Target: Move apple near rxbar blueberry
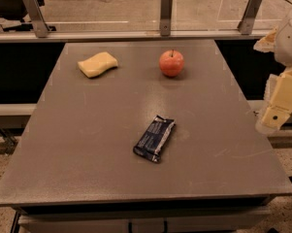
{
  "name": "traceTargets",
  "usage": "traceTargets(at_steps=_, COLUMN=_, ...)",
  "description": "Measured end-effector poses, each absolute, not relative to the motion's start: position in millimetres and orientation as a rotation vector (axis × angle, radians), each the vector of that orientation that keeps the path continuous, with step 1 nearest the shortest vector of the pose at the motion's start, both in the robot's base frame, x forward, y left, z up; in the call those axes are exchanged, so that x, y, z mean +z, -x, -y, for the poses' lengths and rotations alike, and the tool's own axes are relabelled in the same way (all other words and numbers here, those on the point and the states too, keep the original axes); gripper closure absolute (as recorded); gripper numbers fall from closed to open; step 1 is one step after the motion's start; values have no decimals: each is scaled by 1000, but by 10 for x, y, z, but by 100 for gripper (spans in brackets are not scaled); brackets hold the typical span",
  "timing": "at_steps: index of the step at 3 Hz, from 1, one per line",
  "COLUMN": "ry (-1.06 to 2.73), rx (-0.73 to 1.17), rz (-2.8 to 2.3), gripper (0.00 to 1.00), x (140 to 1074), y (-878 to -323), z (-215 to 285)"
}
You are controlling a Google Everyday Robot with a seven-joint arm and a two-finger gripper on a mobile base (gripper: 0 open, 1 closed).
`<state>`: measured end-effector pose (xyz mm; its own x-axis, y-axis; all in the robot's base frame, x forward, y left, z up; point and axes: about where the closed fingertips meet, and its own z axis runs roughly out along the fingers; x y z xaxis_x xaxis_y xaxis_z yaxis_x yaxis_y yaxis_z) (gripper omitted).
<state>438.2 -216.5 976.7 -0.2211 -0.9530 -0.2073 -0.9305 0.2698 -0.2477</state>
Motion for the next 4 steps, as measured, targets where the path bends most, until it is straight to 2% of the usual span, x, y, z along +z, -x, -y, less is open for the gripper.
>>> traceTargets(at_steps=2, ry=1628, rx=-135, rz=-2214, gripper=0, x=9891, y=-4501, z=2208)
traceTargets(at_steps=3, ry=1446, rx=-115, rz=-2109, gripper=0, x=10121, y=-4857, z=2322)
traceTargets(at_steps=4, ry=1315, rx=8, rz=-1912, gripper=0, x=10206, y=-5398, z=2282)
